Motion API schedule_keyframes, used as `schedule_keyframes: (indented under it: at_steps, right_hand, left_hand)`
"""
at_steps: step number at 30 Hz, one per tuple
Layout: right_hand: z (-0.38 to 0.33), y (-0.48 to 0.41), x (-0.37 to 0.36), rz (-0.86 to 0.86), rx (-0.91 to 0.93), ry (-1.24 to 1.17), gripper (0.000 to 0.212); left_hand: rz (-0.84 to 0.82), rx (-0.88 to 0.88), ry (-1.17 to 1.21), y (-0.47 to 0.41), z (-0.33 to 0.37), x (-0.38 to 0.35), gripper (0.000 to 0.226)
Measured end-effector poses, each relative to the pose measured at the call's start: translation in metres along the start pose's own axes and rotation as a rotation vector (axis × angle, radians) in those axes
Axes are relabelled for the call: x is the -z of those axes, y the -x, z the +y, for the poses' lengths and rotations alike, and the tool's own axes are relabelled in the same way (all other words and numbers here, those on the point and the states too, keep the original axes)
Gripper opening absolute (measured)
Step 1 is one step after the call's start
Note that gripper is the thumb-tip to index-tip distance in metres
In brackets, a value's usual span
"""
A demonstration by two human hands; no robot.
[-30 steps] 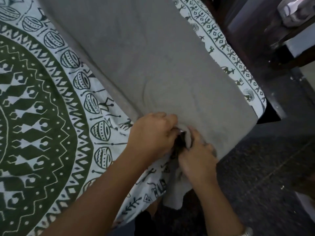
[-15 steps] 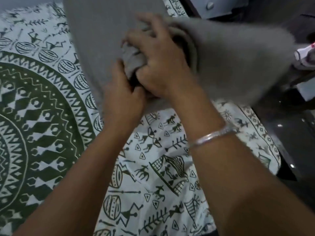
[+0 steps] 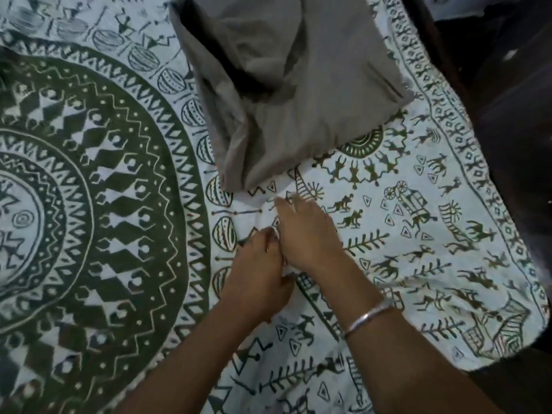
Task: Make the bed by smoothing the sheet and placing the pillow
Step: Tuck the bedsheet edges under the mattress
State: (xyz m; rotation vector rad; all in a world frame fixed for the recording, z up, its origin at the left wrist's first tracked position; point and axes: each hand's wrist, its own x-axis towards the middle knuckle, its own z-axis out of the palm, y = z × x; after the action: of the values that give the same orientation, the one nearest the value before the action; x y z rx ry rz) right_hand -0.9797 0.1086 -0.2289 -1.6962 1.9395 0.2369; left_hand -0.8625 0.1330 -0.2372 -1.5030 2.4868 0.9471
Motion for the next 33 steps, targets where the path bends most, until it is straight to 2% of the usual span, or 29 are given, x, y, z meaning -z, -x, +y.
schedule_keyframes:
  at_steps: [4, 7, 10, 15, 21, 25, 28, 30, 31, 33]
  right_hand:
    - [0.017, 0.049, -0.05, -0.008, 0.047, 0.042, 0.065]
    - [0.027, 0.083, -0.075, 0.045, 0.102, 0.071, 0.061]
    - [0.035, 0.101, -0.083, 0.035, 0.144, 0.071, 0.072]
    - [0.04, 0.114, -0.08, -0.006, 0.21, 0.138, 0.076]
    - [0.048, 0.147, -0.108, 0.113, 0.376, 0.288, 0.065]
    - [0.069, 0.167, -0.123, 0.098, 0.428, 0.355, 0.066]
    - [0.093, 0.172, -0.122, 0.131, 0.346, 0.308, 0.066]
    - [0.104, 0.174, -0.119, 0.185, 0.293, 0.267, 0.069]
    - [0.107, 0.177, -0.118, 0.211, 0.329, 0.267, 0.072]
    - [0.112, 0.183, -0.117, 0.272, 0.516, 0.308, 0.07]
  left_hand:
    - [-0.023, 0.046, -0.15, 0.033, 0.009, -0.029, 0.084]
    - [-0.041, 0.071, -0.197, 0.057, 0.023, -0.048, 0.082]
    - [-0.015, 0.078, -0.164, 0.079, 0.034, -0.067, 0.08]
    - [0.156, 0.119, -0.086, 0.102, 0.04, -0.089, 0.078]
    - [0.15, 0.124, -0.108, 0.136, 0.039, -0.109, 0.093]
    - [0.125, 0.105, -0.199, 0.161, 0.04, -0.124, 0.084]
    - [0.119, 0.134, -0.243, 0.165, 0.045, -0.128, 0.076]
    - [0.163, 0.113, -0.236, 0.162, 0.053, -0.13, 0.061]
    - [0.188, 0.086, -0.234, 0.161, 0.056, -0.131, 0.051]
    - [0.28, 0.02, -0.259, 0.159, 0.059, -0.139, 0.029]
